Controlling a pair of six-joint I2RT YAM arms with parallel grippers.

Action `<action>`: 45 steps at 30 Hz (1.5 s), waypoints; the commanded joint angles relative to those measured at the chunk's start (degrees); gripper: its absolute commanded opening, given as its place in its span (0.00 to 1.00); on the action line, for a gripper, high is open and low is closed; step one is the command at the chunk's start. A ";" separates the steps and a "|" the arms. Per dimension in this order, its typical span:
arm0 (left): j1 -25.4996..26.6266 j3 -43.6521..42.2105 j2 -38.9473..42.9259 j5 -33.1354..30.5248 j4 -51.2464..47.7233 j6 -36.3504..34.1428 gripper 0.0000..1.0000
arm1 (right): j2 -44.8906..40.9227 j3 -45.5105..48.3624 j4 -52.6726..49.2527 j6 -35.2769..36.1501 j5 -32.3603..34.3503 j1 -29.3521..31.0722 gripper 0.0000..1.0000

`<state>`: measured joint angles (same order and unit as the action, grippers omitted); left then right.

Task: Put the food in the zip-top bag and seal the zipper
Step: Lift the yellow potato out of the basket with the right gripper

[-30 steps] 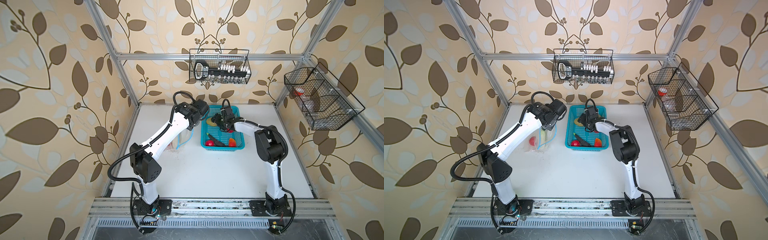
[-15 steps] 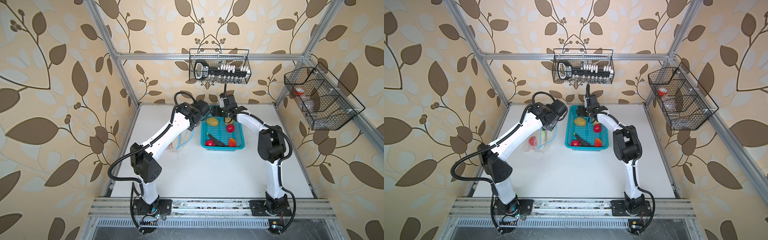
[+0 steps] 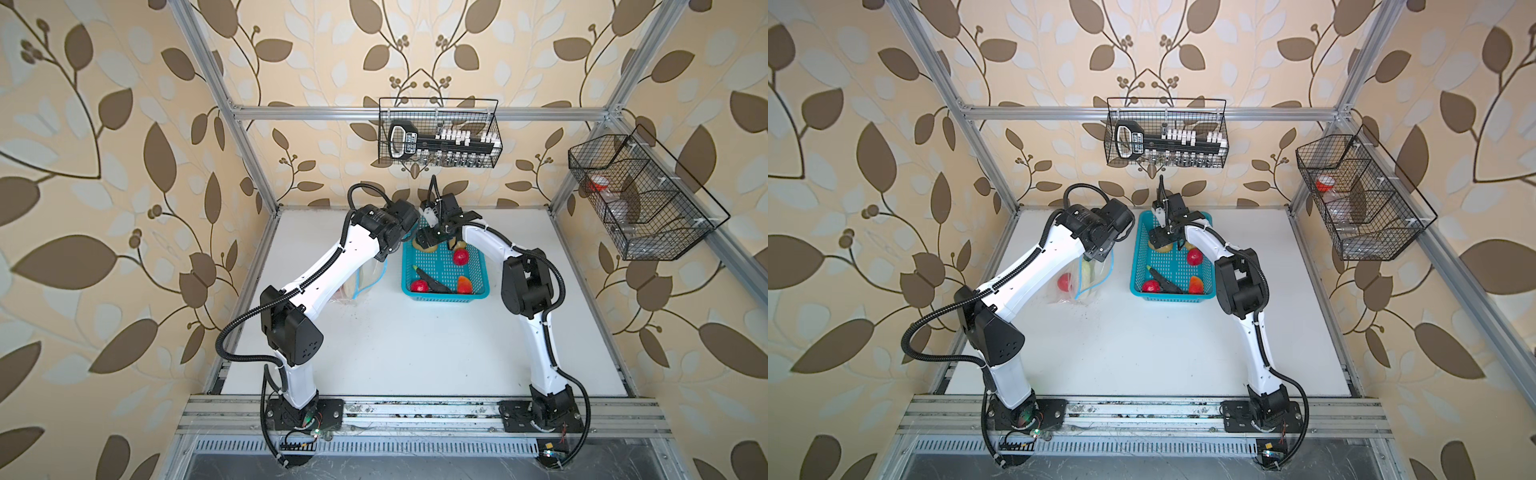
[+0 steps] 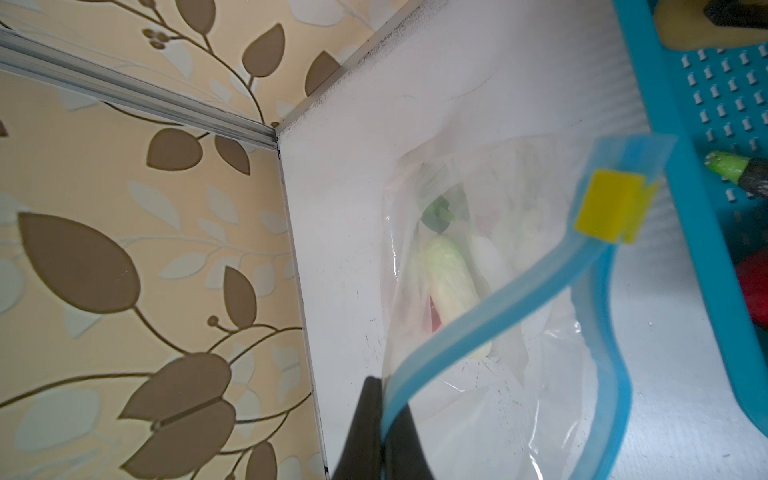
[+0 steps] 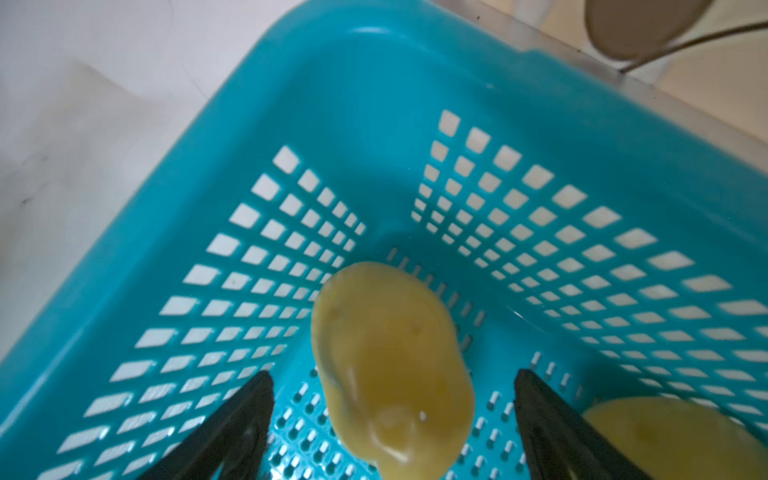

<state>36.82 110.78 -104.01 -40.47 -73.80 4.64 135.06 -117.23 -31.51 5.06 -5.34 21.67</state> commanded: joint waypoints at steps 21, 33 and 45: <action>0.54 2.77 -0.68 -0.10 -2.40 0.94 0.00 | 9.78 -12.14 -10.18 5.81 6.16 1.35 0.90; 0.54 2.67 -1.03 -1.04 -2.31 1.07 0.00 | 10.49 -13.13 -11.63 5.75 6.88 2.51 0.56; 0.55 3.80 -1.69 -1.95 -2.58 1.09 0.00 | -3.84 5.43 0.35 -9.93 -1.47 1.19 0.48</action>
<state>36.82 112.03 -105.62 -40.60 -75.09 4.64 136.31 -115.52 -35.90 0.82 -3.01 23.33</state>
